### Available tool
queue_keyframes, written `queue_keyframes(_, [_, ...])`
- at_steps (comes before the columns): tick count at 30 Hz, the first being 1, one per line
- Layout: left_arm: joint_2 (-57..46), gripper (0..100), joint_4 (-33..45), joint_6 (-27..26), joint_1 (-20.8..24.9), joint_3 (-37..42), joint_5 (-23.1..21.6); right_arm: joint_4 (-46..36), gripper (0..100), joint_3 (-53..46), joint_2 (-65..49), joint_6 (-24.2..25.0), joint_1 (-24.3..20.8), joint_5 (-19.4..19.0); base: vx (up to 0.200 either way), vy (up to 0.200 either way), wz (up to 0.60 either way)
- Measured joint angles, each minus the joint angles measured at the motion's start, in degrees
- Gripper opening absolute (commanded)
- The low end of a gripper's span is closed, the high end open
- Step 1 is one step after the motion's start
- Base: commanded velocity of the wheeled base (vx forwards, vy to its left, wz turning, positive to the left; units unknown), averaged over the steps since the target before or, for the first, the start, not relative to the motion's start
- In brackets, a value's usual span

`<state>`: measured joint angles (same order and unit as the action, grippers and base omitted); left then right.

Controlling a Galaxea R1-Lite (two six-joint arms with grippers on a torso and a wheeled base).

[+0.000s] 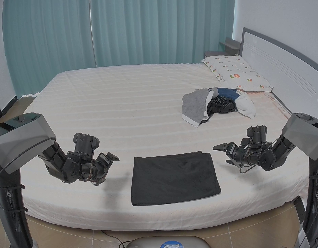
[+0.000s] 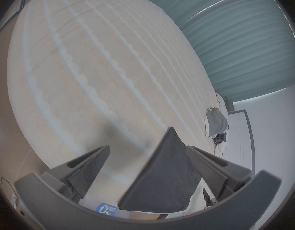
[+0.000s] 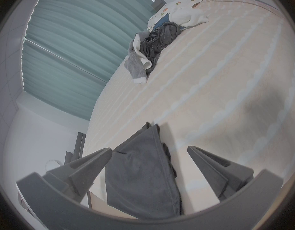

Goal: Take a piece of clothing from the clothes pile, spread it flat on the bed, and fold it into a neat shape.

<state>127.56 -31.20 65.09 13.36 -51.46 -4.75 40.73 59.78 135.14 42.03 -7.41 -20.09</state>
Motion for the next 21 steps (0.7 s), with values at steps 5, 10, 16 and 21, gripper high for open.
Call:
queue_keyframes(5, [0.09,100,-0.02,-0.24,0.0,-0.11,-0.02,0.43,100,1.02,1.27,0.39,0.26,-0.07,0.0,-0.16,0.0])
queue_keyframes(10, [0.44,100,-0.04,-0.52,-0.06,-0.46,-0.02,1.21,100,1.33,2.04,0.55,0.22,-0.16,0.0,0.0,0.0])
queue_keyframes(16, [2.04,100,0.0,-6.86,-0.41,-2.4,0.13,2.16,100,1.79,3.08,2.26,-0.18,-0.1,0.0,0.0,0.0])
queue_keyframes(21, [3.5,100,-0.46,-11.58,-0.17,-0.99,2.71,2.46,100,2.12,3.74,3.93,-0.29,-0.05,0.0,0.0,0.0])
